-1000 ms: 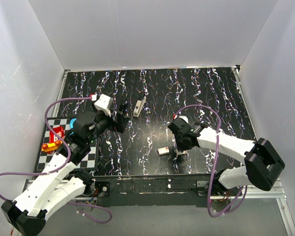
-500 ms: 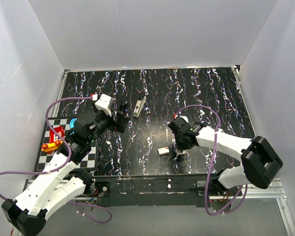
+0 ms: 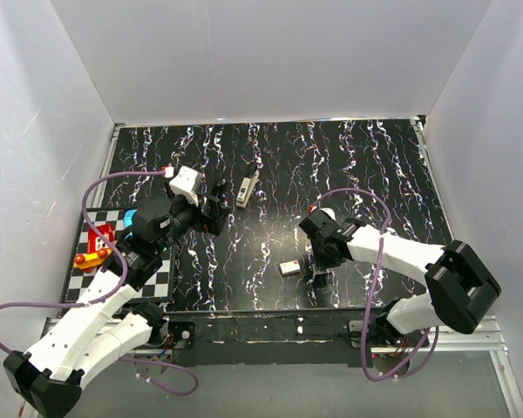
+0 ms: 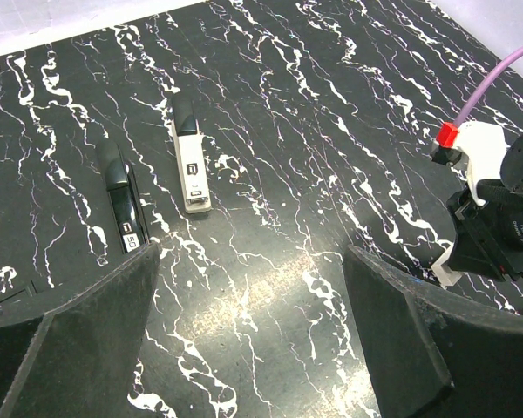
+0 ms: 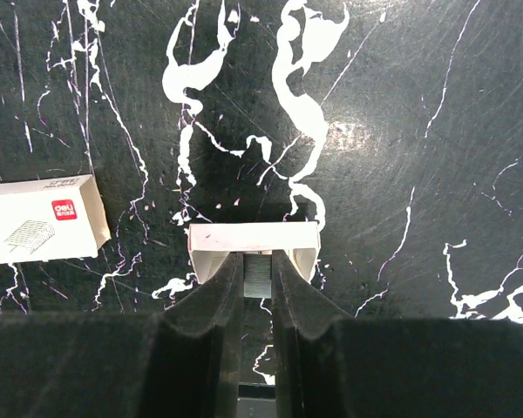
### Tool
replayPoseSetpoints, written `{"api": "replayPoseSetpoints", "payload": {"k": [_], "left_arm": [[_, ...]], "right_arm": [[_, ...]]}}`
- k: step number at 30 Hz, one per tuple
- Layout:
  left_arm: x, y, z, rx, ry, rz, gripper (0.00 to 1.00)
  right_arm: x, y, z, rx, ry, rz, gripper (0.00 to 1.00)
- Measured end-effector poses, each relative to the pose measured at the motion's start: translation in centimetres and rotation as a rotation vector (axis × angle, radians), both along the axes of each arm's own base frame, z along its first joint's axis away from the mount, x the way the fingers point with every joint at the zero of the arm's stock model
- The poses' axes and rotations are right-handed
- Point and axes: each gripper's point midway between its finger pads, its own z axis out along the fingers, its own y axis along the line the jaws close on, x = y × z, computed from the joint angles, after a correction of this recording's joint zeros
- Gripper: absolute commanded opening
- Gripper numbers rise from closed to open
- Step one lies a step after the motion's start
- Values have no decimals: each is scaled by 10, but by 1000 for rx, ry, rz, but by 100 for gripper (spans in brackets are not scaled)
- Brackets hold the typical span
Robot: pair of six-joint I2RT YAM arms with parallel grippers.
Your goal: Unload the staples from the stapler
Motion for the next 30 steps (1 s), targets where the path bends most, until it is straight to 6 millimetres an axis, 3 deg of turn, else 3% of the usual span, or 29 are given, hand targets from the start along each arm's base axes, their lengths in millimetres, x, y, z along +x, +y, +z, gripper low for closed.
{"api": "replayPoseSetpoints", "payload": {"k": [30], "left_arm": [[1, -1, -3, 6, 8, 0, 87]], "right_arm": [[4, 0, 8, 16, -40, -6, 11]]}}
